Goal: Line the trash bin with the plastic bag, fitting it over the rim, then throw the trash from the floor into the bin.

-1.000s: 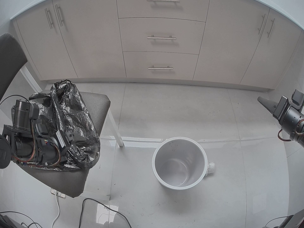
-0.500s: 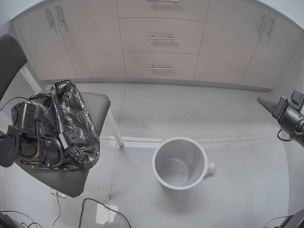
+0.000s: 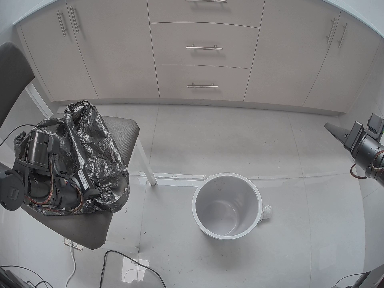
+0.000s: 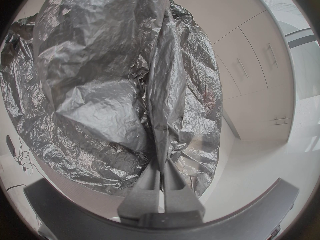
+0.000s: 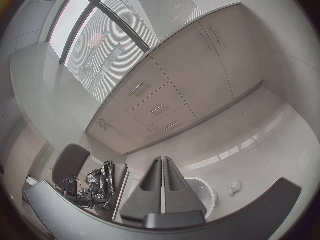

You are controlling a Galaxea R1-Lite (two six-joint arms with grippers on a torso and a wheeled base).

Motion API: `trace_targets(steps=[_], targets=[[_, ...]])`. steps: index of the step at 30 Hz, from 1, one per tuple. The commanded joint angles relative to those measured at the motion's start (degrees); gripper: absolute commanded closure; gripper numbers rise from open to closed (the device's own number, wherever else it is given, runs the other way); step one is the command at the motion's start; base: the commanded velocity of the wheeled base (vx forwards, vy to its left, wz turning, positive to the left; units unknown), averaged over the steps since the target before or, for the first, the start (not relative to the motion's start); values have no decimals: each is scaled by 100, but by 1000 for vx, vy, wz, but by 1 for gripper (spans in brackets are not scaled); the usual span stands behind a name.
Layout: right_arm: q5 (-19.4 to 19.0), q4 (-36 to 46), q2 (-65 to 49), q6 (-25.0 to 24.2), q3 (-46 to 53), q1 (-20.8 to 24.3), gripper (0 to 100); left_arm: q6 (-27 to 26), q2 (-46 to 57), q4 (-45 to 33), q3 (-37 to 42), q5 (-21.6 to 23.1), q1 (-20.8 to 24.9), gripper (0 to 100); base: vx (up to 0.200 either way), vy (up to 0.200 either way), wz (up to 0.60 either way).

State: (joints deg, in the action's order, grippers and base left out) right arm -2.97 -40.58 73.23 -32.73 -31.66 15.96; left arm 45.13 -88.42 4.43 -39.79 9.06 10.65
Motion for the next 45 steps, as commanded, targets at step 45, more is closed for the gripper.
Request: trace_targets(steps=[45], targets=[[-889,-29,1185,663,213,566,100,-2456,1767,2115,973,6670,780,100,0,0,0]])
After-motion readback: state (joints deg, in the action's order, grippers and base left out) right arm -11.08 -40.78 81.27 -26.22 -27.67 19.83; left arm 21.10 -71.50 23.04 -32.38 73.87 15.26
